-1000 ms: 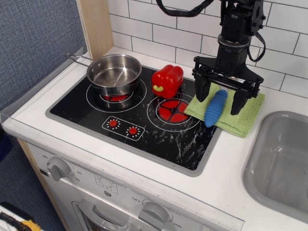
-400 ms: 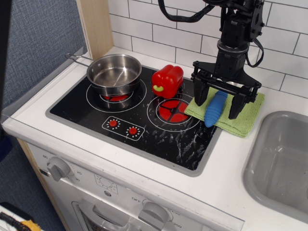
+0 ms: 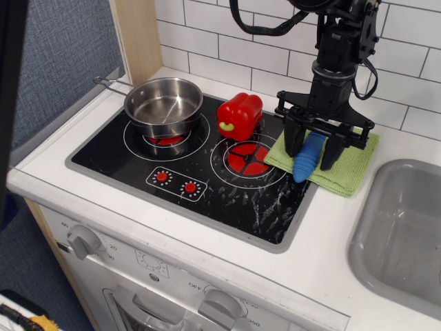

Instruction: Place the blue spoon in front of the red pepper

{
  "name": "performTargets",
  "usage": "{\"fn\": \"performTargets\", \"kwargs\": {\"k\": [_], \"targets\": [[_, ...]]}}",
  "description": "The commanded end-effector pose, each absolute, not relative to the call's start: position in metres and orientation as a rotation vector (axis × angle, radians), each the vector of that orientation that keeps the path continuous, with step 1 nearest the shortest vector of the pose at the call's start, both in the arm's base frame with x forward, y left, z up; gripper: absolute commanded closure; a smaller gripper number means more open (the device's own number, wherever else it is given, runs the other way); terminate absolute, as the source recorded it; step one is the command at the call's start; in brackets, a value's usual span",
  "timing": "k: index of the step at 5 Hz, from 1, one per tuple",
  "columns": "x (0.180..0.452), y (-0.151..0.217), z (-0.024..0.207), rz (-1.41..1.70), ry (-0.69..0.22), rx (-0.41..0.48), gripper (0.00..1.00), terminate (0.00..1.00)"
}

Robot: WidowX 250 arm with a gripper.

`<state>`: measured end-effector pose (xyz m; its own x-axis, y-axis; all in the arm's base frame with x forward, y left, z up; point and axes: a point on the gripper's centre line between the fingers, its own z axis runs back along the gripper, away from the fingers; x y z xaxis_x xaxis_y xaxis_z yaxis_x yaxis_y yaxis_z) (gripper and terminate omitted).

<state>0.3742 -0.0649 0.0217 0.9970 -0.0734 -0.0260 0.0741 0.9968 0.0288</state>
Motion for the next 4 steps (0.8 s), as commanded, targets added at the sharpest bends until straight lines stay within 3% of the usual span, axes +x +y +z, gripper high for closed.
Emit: {"fn": "performTargets", "kwargs": {"k": [1, 3, 4], "targets": [[0.378, -0.066, 0.035, -0.070, -0.007, 0.036, 1.00, 0.00], [0.378, -0.066, 0.040, -0.057, -0.019, 0.041, 1.00, 0.00], [0.380, -0.067, 0.046, -0.057, -0.031, 0.035, 0.00, 0.00]]}}
